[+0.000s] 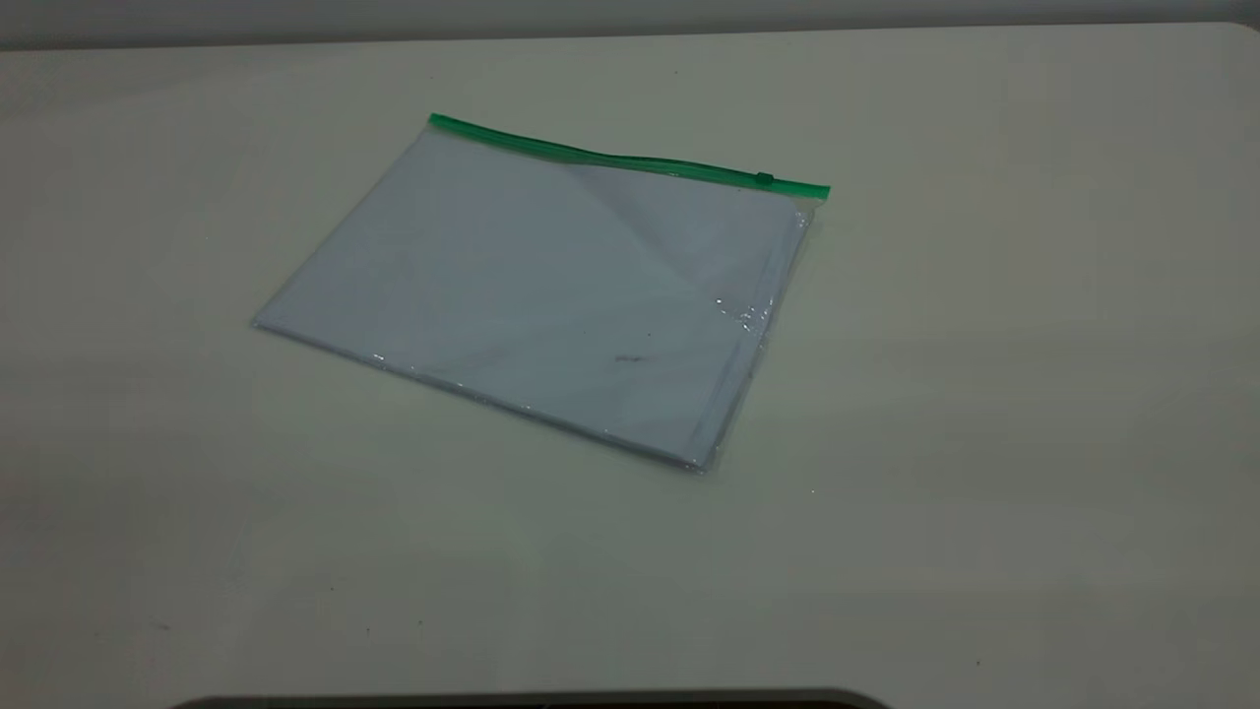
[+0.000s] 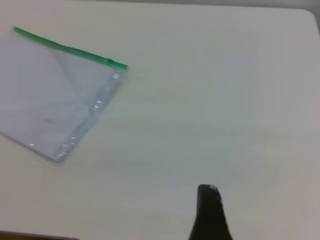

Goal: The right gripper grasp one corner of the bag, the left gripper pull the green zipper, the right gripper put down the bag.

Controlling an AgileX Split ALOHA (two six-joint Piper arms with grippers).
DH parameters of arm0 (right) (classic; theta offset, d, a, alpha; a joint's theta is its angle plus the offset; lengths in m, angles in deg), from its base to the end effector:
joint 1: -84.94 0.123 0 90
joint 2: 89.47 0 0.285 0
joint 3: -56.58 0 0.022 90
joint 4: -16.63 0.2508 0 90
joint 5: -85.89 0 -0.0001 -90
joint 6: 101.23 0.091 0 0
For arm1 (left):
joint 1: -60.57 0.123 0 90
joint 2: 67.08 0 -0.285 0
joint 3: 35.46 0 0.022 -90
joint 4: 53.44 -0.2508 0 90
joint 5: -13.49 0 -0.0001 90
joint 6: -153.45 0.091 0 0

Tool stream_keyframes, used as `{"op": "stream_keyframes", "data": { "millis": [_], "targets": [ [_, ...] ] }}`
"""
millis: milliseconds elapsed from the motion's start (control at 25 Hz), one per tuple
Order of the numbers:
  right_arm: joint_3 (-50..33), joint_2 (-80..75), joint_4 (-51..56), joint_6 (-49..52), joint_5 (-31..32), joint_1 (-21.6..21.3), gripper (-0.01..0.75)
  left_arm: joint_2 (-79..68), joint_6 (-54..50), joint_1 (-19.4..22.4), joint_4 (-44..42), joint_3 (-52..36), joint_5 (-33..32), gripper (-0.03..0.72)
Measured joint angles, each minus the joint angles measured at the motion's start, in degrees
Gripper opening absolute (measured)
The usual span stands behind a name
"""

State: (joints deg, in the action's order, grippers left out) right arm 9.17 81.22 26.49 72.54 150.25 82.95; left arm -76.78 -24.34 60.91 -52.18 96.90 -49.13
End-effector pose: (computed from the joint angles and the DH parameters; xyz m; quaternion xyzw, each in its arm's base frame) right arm -0.0059 0.0143 0.2791 -0.0378 0.8667 0.0504 0.4949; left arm -0.0029 -0.0018 0.2794 0.0146 0.8657 0.0002 0.5004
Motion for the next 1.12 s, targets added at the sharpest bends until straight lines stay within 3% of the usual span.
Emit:
{"op": "stream_keyframes", "data": {
  "millis": [160, 520, 680, 880, 1120],
  "targets": [
    [2.66, -9.78, 1.85, -0.33, -3.72, 0.00, 0.592, -7.85, -0.07, 0.00, 0.41, 1.65, 3.68, 0.520],
    [2.92, -36.61, 4.50, -3.35, -21.23, 0.00, 0.592, -32.73, -0.07, 0.00, 3.32, 4.99, 16.59, 0.532],
    [2.94, -48.15, 8.04, -7.39, -29.17, 0.00, 0.592, -44.40, -0.07, 0.00, 3.55, 9.74, 19.06, 0.542],
    [2.94, -61.47, 19.82, -20.66, -38.55, 0.00, 0.592, -57.80, -0.02, 0.00, 3.59, 15.69, 25.23, 0.542],
    [4.76, -74.91, 37.41, -42.16, -40.64, 0.00, 0.592, -71.56, 1.32, 0.00, 3.59, 21.70, 30.59, 0.542]
  ]
}}
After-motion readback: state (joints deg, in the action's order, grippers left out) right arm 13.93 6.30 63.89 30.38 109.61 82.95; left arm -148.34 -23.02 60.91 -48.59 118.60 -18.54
